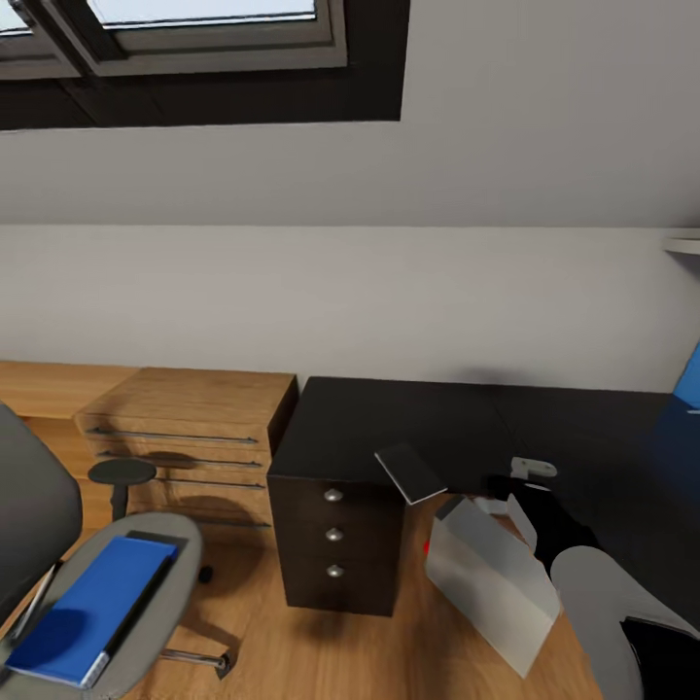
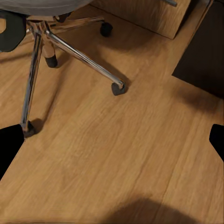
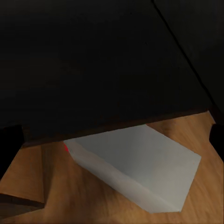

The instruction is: In the bedroom, organize the workspace by keeping the computer under the desk, ensuring the monitor is on the desk, placing the keyboard on the desk next to the monitor, placing the mouse on the desk next to the keyboard, moving the folder from the swivel chair onto the desk next to the mouse, stacking the notebook on top of the folder with the pen on top of the notebook, and positioning the swivel chair next to the desk.

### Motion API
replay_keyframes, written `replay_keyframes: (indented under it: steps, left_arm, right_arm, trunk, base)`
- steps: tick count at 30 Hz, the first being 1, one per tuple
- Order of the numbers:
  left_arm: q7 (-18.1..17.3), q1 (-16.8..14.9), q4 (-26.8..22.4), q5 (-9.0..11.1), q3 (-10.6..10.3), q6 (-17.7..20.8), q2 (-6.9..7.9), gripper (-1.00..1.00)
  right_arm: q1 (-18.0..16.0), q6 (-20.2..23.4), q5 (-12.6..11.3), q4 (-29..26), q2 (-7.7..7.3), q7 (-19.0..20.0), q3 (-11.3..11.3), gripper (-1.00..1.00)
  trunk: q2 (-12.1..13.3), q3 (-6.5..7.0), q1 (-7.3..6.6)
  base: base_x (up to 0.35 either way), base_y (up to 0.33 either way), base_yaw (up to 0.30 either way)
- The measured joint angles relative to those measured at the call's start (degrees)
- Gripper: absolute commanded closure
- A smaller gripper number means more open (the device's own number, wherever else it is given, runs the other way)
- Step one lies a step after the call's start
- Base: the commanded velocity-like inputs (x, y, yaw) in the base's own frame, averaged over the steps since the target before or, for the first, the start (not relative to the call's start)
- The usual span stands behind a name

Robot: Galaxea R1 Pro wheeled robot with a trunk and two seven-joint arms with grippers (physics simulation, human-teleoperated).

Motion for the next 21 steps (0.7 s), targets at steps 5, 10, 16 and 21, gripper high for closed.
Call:
replay_keyframes:
  steps: [5, 10, 16, 21]
  left_arm:
    - [-0.1, 0.0, 0.1, 0.0, 0.0, 0.0, 0.12, -1.0]
    - [-0.3, 0.0, 0.1, -0.1, -0.1, 0.1, 0.09, -1.0]
    - [-0.3, 0.0, 0.1, -0.1, -0.2, 0.1, 0.08, -1.0]
    - [-0.4, 0.0, 0.1, -0.1, -0.2, 0.1, 0.07, -1.0]
  right_arm:
    - [0.0, 0.0, 0.0, 0.0, 0.04, 0.0, 0.0, -1.0]
    - [0.0, 0.0, 0.0, 0.0, 0.0, 0.0, 0.0, -1.0]
    - [0.0, 0.0, 0.0, 0.5, -0.01, 0.1, 0.0, -1.0]
    - [0.0, 0.0, 0.0, 1.0, 0.05, 0.1, 0.1, -1.0]
  trunk:
    - [0.0, -0.25, 0.0]
    - [0.0, -0.53, 0.0]
    - [0.0, -0.87, 0.0]
    - [0.0, -1.15, 0.0]
  base:
    - [0.0, 0.0, 0.237]
    - [0.0, 0.0, 0.23]
    - [0.0, 0.0, 0.228]
    - [0.0, 0.0, 0.228]
